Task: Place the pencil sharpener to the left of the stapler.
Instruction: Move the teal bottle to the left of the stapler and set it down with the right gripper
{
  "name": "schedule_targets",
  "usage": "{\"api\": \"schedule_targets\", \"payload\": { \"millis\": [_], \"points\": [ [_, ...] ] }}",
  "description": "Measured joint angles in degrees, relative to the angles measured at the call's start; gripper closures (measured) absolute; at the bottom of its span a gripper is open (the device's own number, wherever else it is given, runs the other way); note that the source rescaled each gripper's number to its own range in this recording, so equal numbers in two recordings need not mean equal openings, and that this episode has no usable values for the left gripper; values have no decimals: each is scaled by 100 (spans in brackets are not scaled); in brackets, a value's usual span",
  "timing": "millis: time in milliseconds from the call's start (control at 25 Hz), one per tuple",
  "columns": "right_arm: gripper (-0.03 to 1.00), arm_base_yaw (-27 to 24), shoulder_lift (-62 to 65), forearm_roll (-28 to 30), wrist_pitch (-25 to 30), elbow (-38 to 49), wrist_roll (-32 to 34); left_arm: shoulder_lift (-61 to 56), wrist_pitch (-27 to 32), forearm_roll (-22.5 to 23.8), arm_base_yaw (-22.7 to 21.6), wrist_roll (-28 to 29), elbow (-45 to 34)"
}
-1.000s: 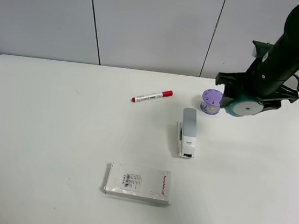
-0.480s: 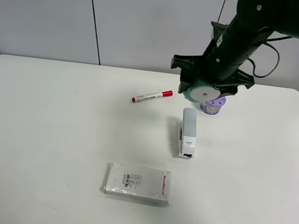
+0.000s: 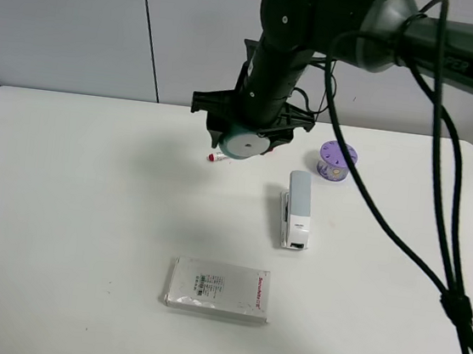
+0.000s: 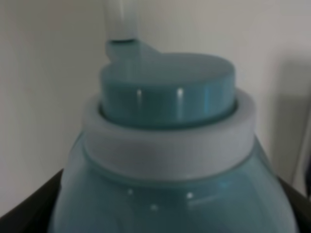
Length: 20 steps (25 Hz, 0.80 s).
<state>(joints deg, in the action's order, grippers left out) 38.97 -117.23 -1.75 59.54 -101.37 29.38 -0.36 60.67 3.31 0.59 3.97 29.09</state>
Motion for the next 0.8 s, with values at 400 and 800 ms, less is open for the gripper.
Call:
{"api": "schedule_targets", "payload": {
  "millis": [400, 800],
  "points": [
    [95, 110, -735, -212, 120, -294, 11, 0, 0, 0, 0, 0, 0],
    [95, 110, -1146, -380, -47, -294, 11, 0, 0, 0, 0, 0, 0]
  ]
}}
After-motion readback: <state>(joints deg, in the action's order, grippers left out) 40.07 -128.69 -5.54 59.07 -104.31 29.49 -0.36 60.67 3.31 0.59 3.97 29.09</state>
